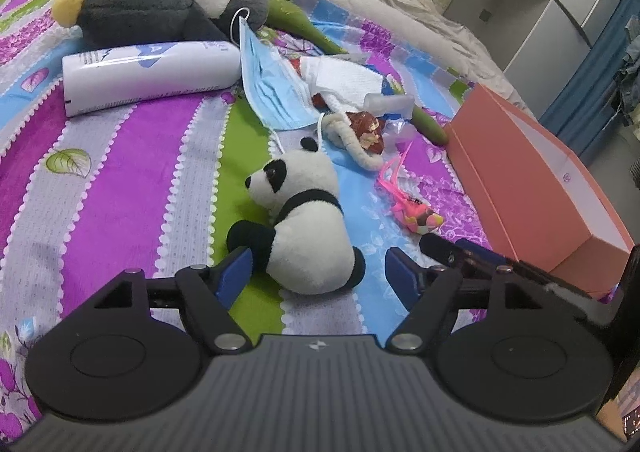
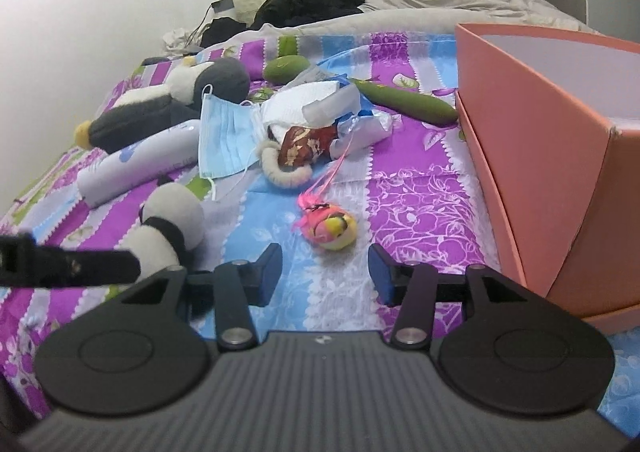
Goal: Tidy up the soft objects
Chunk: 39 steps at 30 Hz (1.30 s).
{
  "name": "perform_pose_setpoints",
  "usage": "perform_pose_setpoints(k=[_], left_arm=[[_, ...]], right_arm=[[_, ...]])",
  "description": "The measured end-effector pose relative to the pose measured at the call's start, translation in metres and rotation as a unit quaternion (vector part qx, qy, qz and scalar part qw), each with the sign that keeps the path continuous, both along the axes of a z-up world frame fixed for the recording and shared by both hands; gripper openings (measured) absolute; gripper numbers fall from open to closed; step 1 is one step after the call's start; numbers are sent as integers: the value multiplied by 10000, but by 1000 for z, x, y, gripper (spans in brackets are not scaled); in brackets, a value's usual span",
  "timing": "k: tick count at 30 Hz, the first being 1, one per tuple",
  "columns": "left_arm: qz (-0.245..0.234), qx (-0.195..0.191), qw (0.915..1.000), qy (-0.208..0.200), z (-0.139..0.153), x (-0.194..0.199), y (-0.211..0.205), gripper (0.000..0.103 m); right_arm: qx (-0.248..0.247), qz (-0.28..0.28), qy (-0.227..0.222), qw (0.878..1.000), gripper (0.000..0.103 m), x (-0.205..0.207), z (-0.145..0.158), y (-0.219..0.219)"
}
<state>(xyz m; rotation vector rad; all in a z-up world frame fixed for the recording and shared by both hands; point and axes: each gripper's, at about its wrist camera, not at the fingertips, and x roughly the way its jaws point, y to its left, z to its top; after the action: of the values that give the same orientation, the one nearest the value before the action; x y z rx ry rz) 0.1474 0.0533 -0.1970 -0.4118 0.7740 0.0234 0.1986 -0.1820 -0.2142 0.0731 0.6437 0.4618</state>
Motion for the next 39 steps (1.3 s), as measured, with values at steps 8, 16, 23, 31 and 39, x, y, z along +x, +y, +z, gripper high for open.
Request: perform_pose_setpoints(k=[8, 16, 23, 31, 39], left_arm=[[59, -80, 9999, -137, 3, 0, 1, 77], [38, 418, 9991, -37, 1, 13, -13, 76], [-48, 1052, 9944, 129, -5, 27, -26, 69], [-69, 1360, 9906, 118, -6, 27, -31, 58], [-35, 1223, 9925, 91, 4, 19, -28, 51]], right_arm=[[-147, 135, -219, 9996, 50, 10, 6, 12], [-390, 143, -7, 9991, 43, 35, -8, 19], [-561, 234, 46, 9981, 33, 23, -11, 24], [-515, 70, 242, 9984, 33, 14, -4, 19], [-512, -15, 207, 9985, 33, 4, 12, 13]])
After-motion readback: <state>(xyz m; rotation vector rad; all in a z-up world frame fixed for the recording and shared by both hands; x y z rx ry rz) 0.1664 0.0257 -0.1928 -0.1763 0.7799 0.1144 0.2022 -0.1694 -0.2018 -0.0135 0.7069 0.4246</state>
